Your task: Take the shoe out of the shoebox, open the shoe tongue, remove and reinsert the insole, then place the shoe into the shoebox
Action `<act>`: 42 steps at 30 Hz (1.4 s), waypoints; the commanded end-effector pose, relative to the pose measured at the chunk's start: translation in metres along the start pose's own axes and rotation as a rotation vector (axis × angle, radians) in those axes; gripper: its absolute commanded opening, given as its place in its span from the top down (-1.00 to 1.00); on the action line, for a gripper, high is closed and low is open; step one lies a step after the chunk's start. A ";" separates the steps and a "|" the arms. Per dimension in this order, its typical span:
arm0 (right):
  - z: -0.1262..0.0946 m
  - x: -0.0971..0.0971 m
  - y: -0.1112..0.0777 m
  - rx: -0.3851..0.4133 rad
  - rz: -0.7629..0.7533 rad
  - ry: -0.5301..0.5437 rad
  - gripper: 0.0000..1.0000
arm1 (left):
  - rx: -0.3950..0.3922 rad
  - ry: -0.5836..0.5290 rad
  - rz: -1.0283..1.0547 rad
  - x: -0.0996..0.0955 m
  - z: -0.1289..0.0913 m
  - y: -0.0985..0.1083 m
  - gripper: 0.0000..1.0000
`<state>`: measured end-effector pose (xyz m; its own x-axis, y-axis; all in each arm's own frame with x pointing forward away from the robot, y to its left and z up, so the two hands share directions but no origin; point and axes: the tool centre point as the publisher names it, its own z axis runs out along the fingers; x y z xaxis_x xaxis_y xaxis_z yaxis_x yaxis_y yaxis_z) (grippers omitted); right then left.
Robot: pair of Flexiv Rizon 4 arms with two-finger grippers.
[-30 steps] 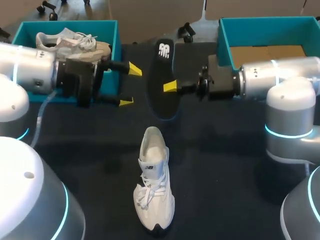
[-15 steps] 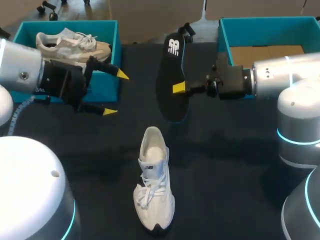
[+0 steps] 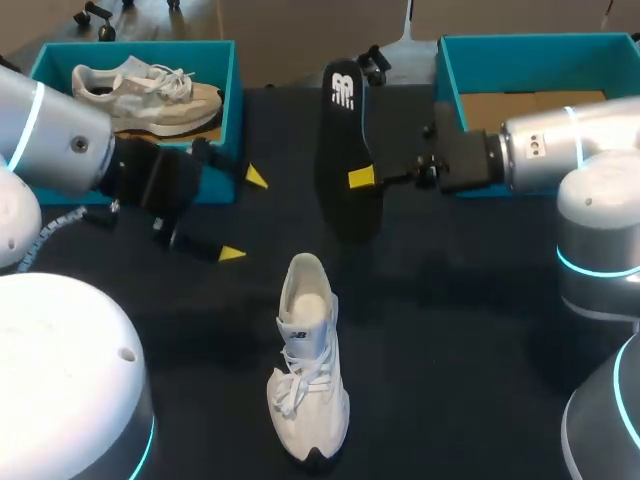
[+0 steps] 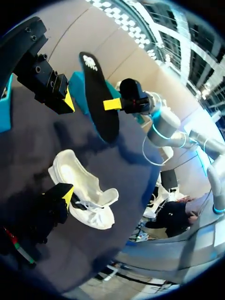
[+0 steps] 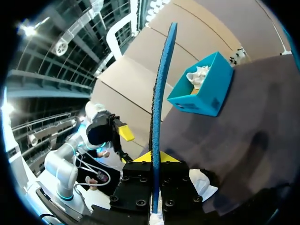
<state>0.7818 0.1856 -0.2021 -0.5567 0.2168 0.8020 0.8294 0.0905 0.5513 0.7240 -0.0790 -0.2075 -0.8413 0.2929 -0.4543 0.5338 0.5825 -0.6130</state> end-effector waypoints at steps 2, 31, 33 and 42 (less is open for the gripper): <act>0.012 -0.006 0.006 0.027 -0.036 -0.017 1.00 | -0.113 0.075 -0.195 0.010 0.000 -0.006 -1.00; 0.042 -0.025 -0.015 -0.010 -0.115 -0.025 1.00 | -0.429 0.234 -0.388 0.061 0.033 0.012 -1.00; 0.045 -0.023 -0.014 -0.011 -0.128 -0.028 1.00 | -0.451 0.228 -0.399 0.066 0.034 0.016 -1.00; 0.051 -0.019 -0.014 -0.023 -0.159 -0.041 1.00 | -0.439 0.141 -0.450 0.078 0.031 0.038 -1.00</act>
<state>0.7840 0.2254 -0.2353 -0.6792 0.2349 0.6953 0.7291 0.1072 0.6760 0.6874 -0.0705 -0.2769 -0.9957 0.0380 -0.0846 0.0657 0.9325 -0.3551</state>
